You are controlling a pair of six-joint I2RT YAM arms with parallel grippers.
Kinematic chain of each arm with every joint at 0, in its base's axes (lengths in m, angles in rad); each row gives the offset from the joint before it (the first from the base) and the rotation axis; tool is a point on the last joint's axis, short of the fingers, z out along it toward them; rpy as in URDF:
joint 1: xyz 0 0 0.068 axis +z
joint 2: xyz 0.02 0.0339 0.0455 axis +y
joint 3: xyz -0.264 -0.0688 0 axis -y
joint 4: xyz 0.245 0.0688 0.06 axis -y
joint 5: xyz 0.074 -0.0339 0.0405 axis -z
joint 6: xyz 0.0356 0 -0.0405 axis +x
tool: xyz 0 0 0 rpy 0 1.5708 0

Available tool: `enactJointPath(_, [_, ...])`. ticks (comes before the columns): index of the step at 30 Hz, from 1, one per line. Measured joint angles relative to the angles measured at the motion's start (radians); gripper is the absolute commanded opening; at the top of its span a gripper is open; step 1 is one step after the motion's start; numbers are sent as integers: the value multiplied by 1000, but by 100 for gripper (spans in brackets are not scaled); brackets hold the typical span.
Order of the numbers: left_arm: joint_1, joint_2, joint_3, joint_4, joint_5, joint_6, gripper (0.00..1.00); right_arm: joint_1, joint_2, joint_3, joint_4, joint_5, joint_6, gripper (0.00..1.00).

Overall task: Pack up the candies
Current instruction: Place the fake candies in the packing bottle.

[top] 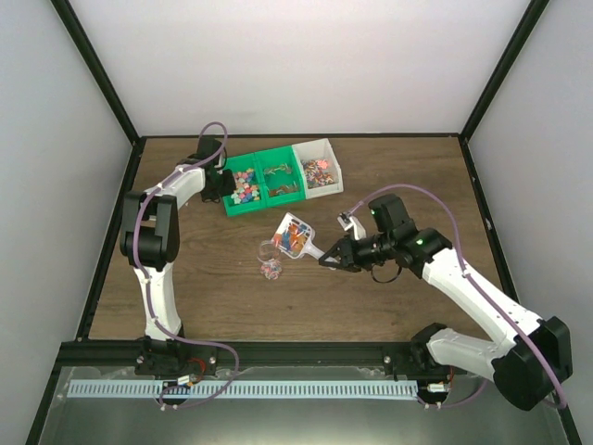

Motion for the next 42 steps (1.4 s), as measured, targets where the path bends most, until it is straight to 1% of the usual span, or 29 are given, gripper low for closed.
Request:
enactJointPath(8, [6,0,0,2,8,0,26,12,11,42,-27,10,-2,1])
enactJointPath(19, [14,0,0,8,17,0,26,36,50,55,-72,27,-21,1])
enactJointPath(31, [21,0,-2,14,26,0,26,75,122,169,-158,61,-74,1])
enactJointPath(42, [27,0,-4,23,39,0,26,78,132,182,-218,80,-104,1])
